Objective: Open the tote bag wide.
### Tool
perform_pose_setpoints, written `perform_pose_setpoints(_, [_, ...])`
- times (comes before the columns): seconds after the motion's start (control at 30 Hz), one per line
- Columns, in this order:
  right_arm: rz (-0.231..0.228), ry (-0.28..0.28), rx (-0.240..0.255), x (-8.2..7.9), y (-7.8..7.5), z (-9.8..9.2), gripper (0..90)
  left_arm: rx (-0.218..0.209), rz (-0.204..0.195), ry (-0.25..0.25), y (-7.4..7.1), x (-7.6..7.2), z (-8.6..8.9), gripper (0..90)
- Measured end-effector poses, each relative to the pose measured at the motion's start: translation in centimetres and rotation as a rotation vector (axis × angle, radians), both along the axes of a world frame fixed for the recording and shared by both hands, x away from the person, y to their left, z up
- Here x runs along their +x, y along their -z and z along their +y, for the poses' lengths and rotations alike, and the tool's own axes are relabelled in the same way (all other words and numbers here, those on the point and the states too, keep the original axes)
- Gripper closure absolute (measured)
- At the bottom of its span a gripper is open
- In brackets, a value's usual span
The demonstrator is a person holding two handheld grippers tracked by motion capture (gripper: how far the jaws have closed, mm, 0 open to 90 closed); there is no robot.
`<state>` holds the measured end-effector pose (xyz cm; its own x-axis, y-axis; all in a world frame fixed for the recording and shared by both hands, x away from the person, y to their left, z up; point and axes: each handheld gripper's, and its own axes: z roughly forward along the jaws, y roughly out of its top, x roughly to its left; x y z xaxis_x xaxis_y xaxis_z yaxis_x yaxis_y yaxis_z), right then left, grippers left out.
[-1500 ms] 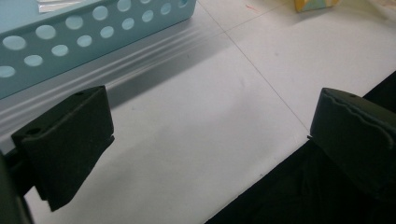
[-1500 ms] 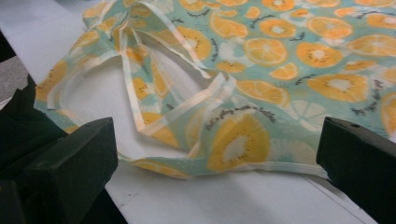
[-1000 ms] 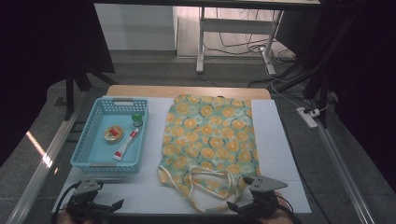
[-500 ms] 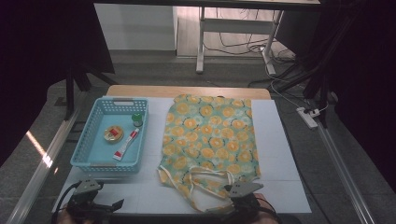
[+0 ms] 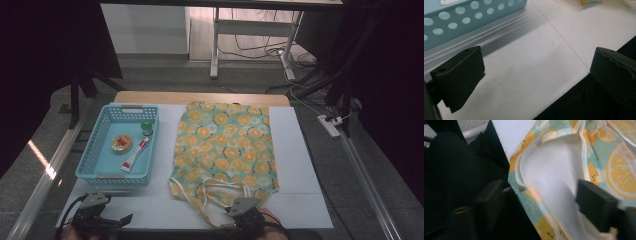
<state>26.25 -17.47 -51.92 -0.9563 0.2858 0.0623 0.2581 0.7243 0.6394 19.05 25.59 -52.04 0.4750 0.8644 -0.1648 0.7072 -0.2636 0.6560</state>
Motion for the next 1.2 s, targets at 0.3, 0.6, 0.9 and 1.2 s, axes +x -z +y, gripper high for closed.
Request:
perform_pose_setpoints(0.3, [0.019,-0.031,-0.014,0.2,-0.6,-0.4,79.9,0.004,0.004,0.003,0.0,0.0,0.0,0.0])
perform_pose_setpoints(0.6, [0.058,-0.015,0.002,1.3,-1.4,-0.6,89.7,0.005,0.008,0.001,0.0,0.1,0.0,0.1])
perform_pose_setpoints(0.9, [0.019,0.024,0.036,2.9,-3.3,-0.8,89.8,0.003,0.01,-0.002,0.0,0.1,0.0,0.1])
perform_pose_setpoints(1.2, [-0.022,0.052,0.048,4.6,-4.8,-0.7,89.8,0.002,0.012,-0.004,0.0,0.1,0.0,0.0])
